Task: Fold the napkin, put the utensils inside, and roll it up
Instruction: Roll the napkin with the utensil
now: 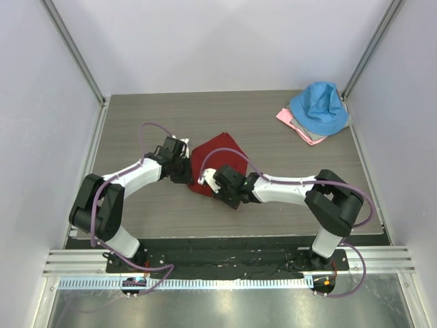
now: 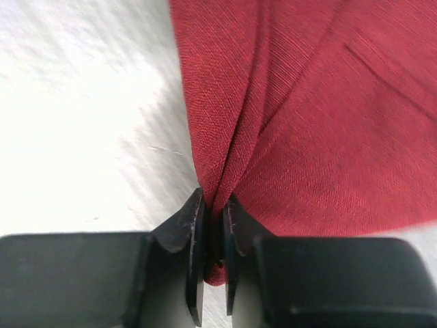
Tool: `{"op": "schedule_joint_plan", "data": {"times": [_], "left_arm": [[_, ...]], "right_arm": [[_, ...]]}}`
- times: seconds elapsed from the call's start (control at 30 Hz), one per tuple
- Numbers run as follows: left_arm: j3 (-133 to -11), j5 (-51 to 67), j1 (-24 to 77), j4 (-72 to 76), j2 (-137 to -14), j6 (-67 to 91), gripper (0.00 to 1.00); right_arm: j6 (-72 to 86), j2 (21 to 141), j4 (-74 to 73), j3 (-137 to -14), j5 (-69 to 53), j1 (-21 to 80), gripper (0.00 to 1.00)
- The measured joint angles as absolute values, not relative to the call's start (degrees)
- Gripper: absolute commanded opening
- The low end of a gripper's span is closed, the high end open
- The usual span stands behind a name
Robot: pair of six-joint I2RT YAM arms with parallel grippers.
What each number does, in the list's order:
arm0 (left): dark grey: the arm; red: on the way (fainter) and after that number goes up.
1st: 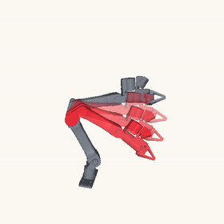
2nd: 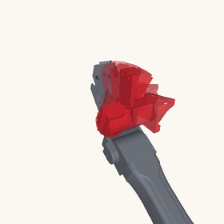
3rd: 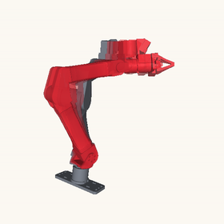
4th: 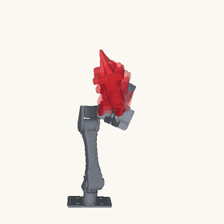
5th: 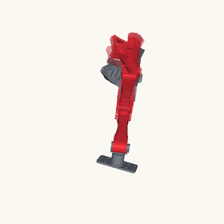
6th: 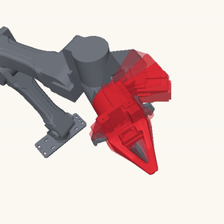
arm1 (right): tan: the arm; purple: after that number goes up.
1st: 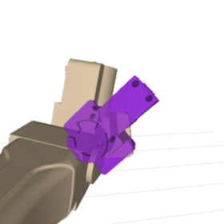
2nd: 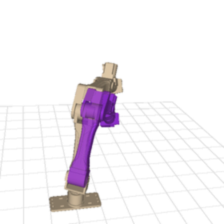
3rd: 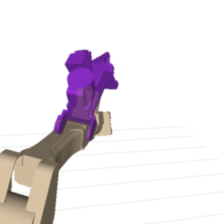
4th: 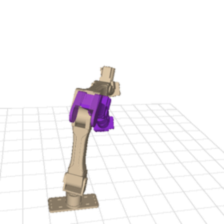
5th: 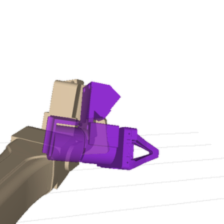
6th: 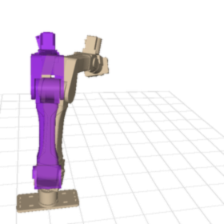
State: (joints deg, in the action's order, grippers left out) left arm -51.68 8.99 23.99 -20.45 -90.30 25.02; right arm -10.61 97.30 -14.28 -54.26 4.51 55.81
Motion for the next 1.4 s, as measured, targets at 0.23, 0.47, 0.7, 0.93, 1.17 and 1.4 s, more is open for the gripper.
{"op": "schedule_joint_plan", "data": {"times": [0.23, 0.47, 0.7, 0.93, 1.17, 1.4], "left_arm": [[-52.18, 6.74, 23.99, -22.68, -90.30, 24.99, 0.00], [-52.40, 5.80, 23.99, -23.97, -90.30, 24.97, 0.00], [-53.43, 5.85, 23.99, -25.12, -91.50, 24.91, 0.00], [-53.58, 6.04, 23.99, -25.39, -91.94, 24.80, 0.00], [-53.91, 6.07, 23.99, -25.69, -92.16, 24.77, 0.00], [-54.02, 6.07, 23.99, -25.91, -92.16, 24.75, 0.00]], "right_arm": [[-10.11, 101.73, -23.20, -61.63, -17.72, 49.95, 0.06], [-8.67, 107.63, -25.85, -64.58, -39.53, 40.23, 0.02], [-6.92, 111.90, -26.00, -65.10, -46.24, 36.32, 0.10], [-5.28, 110.04, -27.22, -65.34, -44.47, 36.47, 0.48], [-3.25, 98.13, -27.86, -65.73, -36.69, 37.34, 0.59], [-2.17, 93.45, -27.05, -68.10, -34.22, 43.18, 0.57]]}}
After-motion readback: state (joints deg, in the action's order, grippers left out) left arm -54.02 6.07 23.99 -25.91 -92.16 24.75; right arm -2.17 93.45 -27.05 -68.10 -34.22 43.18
